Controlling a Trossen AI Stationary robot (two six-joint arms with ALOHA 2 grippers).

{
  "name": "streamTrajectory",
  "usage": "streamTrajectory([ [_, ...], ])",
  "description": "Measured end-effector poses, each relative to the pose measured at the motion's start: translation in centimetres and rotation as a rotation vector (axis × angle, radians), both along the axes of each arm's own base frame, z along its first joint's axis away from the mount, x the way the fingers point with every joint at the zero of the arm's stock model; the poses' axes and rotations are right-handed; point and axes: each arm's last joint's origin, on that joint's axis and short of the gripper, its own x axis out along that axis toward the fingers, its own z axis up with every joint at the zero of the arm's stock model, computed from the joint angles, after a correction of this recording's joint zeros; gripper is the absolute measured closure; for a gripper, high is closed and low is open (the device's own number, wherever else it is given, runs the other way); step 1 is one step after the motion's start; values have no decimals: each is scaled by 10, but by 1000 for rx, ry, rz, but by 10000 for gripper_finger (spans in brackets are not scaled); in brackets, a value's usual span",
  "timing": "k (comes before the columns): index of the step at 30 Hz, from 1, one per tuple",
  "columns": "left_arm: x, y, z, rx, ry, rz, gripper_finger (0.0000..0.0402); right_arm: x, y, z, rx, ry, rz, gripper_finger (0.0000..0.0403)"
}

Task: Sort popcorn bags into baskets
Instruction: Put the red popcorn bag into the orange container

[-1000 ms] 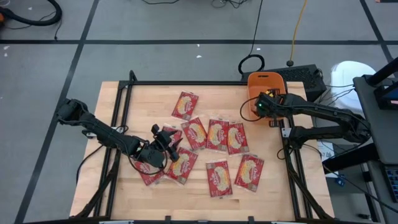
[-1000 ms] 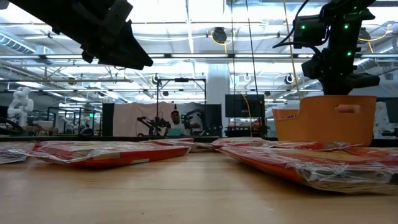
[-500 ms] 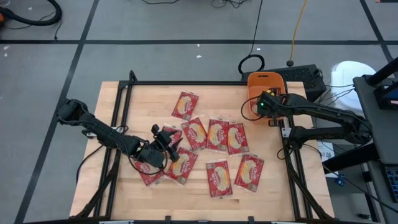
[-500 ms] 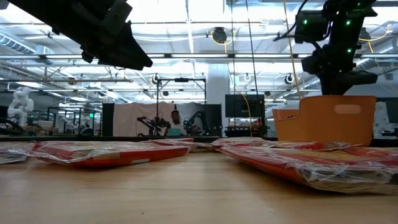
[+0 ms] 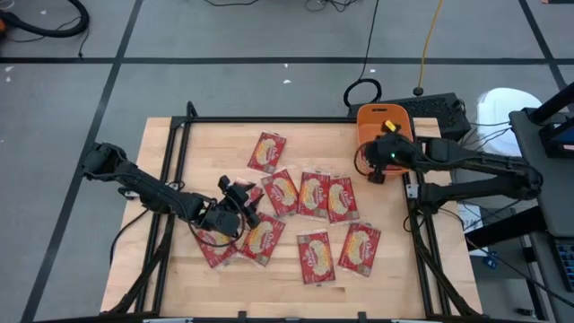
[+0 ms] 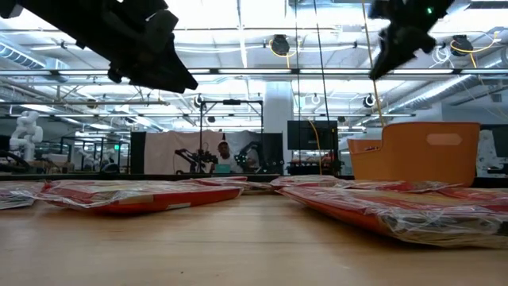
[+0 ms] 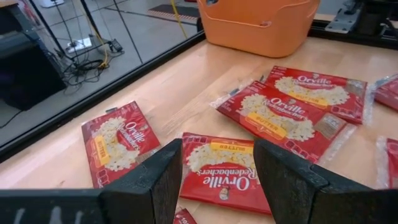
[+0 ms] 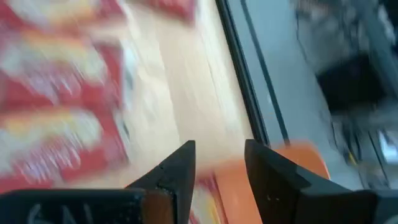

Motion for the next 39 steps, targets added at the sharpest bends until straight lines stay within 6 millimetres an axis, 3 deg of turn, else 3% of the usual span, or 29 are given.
streamTrajectory([
  [3, 2, 2, 1, -25, -13, -9, 199, 17, 14, 1, -6, -89, 90, 273],
  [8, 3, 1, 1, -56, -12, -42, 199, 49, 41, -22, 30, -102, 206, 273],
  [15, 3, -6, -2, -169, 36, -188, 199, 94, 110, -52, 32, -156, 471, 273],
  [24, -16, -26, -20, -437, 312, -420, 199, 125, 168, -86, 98, -294, 590, 273],
  [32, -45, -66, -25, -566, 423, -530, 199, 138, 195, -99, 141, -404, 722, 273],
  [37, -68, -84, -29, -536, 515, -561, 199, 138, 195, -98, 154, -420, 717, 273],
  [39, -79, -93, -30, -496, 576, -649, 199, 139, 195, -97, 161, -425, 711, 273],
])
